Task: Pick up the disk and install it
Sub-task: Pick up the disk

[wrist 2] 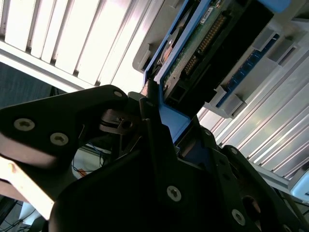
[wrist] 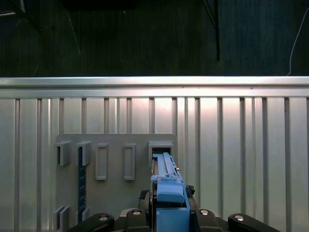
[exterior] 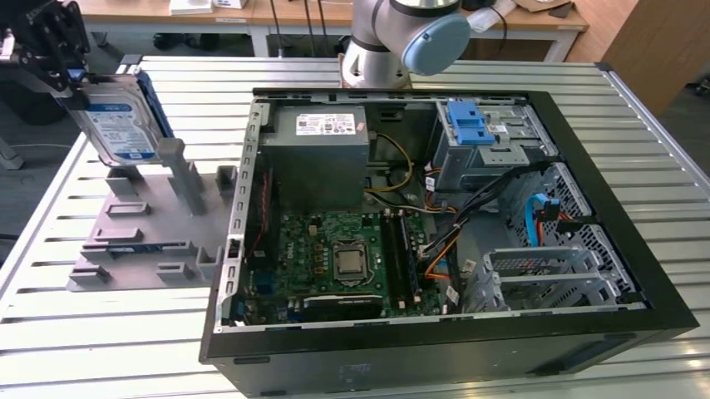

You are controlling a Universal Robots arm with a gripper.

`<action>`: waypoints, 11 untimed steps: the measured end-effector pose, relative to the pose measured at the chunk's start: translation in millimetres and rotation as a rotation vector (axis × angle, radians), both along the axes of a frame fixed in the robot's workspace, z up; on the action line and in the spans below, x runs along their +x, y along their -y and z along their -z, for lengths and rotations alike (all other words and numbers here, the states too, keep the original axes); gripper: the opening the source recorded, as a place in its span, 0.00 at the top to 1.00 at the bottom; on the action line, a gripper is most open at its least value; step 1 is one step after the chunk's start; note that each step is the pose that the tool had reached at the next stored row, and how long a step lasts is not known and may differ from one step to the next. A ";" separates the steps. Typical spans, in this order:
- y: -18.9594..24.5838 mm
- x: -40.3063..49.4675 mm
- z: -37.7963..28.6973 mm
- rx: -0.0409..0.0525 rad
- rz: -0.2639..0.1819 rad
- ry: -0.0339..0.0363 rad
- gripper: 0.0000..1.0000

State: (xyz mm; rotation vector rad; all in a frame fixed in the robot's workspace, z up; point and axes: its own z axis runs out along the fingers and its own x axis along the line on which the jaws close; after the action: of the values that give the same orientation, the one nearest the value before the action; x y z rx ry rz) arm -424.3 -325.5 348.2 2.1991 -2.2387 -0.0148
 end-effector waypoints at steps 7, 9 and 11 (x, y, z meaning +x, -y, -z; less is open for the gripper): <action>0.0 0.0 -2.7 0.0000 0.000 0.0000 0.64; 0.0 0.0 -3.6 -0.0001 0.000 0.0000 0.64; 0.0 0.0 -4.6 0.0000 0.000 0.0001 0.64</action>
State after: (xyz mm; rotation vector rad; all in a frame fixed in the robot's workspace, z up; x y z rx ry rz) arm -424.3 -325.5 352.7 2.1992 -2.2388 -0.0147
